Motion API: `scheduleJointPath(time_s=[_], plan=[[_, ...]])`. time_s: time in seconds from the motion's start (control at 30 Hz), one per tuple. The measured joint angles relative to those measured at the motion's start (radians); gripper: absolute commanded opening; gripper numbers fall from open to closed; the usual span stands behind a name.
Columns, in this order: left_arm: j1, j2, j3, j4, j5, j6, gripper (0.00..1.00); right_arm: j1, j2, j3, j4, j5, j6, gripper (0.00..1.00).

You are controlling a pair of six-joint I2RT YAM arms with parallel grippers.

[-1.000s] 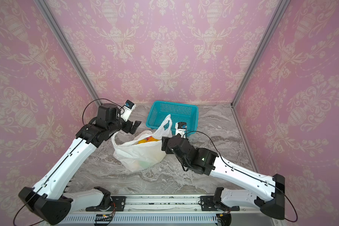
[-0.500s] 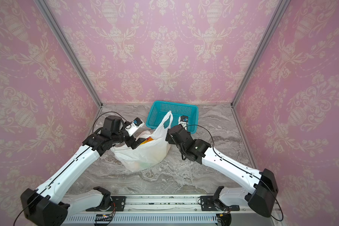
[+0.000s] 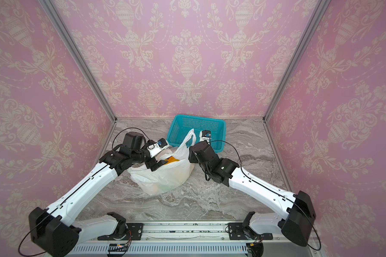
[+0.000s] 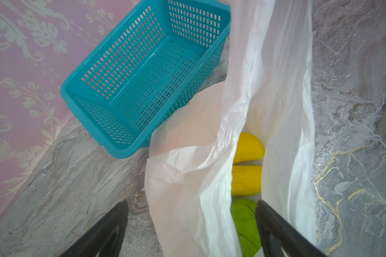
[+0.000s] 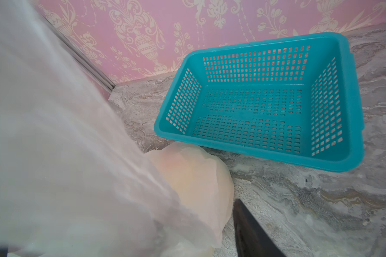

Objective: Untie the knot of the plastic bag and take out the fruit
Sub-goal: Open the plastic bag at the center of the table.

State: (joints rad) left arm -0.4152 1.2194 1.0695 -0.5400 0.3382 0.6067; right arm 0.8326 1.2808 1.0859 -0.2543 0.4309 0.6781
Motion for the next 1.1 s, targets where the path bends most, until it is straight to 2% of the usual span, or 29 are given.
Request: scheduleJointPath(time_s=[0.2,0.3,0.4,0.57,0.7,0.8,1.1], plan=[[-0.008,0.037,-0.015,-0.001,-0.038,0.037,0.87,-0.001,-0.002,-0.013,0.014,-0.01,-0.001,0.47],[-0.012,0.037,-0.02,0.0,-0.057,0.056,0.8,-0.001,-0.003,-0.02,0.014,-0.013,0.0,0.47],[-0.021,0.037,-0.021,0.002,-0.083,0.075,0.63,-0.002,-0.004,-0.021,0.015,-0.016,0.0,0.47],[-0.022,0.029,-0.021,0.008,-0.116,0.096,0.22,-0.002,-0.026,-0.031,0.016,-0.016,0.0,0.48],[-0.022,0.01,-0.021,0.026,-0.138,0.106,0.0,-0.002,-0.055,-0.044,0.02,-0.021,-0.005,0.65],[-0.022,-0.001,-0.021,0.042,-0.152,0.102,0.0,-0.002,-0.085,-0.063,0.028,-0.035,-0.017,0.75],[-0.022,-0.012,-0.021,0.112,-0.205,0.08,0.0,-0.002,-0.288,-0.16,0.093,-0.079,-0.164,0.81]])
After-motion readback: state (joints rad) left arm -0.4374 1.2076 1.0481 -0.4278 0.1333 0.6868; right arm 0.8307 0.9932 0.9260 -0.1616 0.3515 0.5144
